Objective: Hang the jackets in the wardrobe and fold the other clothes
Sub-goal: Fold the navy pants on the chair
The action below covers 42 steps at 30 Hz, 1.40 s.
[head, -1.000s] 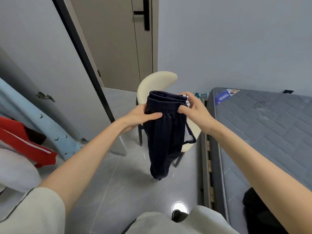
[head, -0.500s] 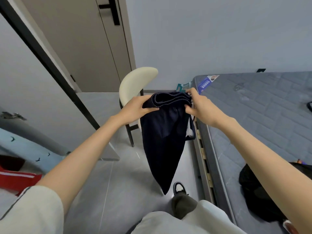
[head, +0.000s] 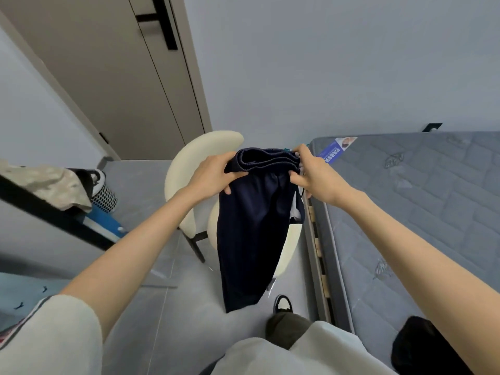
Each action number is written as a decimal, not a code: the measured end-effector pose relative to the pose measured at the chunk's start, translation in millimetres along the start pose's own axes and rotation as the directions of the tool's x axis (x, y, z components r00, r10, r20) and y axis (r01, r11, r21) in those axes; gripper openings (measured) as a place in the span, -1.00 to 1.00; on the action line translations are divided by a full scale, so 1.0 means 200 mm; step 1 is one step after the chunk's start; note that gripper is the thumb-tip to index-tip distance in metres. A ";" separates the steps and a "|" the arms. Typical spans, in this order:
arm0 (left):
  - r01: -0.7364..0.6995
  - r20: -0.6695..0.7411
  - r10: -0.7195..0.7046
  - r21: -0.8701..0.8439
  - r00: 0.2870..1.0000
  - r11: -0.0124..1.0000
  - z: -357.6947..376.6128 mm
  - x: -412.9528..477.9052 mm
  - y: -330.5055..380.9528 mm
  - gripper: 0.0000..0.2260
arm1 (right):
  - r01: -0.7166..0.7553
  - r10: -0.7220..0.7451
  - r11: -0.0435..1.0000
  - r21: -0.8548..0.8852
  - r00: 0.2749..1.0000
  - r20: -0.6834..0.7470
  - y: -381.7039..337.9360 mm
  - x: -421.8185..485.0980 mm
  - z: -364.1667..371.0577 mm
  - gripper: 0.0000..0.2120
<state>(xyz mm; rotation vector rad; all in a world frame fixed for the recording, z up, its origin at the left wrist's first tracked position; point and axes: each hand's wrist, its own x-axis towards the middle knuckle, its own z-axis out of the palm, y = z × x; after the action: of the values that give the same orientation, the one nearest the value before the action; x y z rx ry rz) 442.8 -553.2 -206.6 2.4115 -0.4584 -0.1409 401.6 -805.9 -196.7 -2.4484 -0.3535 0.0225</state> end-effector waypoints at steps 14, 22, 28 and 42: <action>0.271 0.089 -0.256 -0.341 0.962 0.900 0.26 1.02 -0.22 -0.71 | -0.116 0.119 0.986 0.123 0.993 -0.016 0.55 0.78 -0.04 -0.79; 0.287 0.174 -0.247 -0.261 0.953 0.922 0.52 1.43 -0.52 -0.83 | -0.335 0.345 0.923 0.190 0.938 -0.021 0.85 1.09 0.20 -0.75; 0.304 0.302 -0.218 -0.276 0.928 0.912 0.77 1.56 -0.75 -0.75 | -0.485 0.499 0.850 0.208 0.866 -0.020 1.07 1.17 0.46 -0.74; 0.078 0.630 -0.123 0.098 0.767 0.992 1.33 1.23 -1.36 -0.62 | -0.559 0.533 0.827 -0.065 0.741 0.410 1.39 0.82 1.26 -0.70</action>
<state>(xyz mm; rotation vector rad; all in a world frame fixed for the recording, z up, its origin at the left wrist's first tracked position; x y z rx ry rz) 692.4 -606.7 -581.0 2.4046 -0.6366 -1.0350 601.5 -816.9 -554.1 -2.3828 0.2100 0.8063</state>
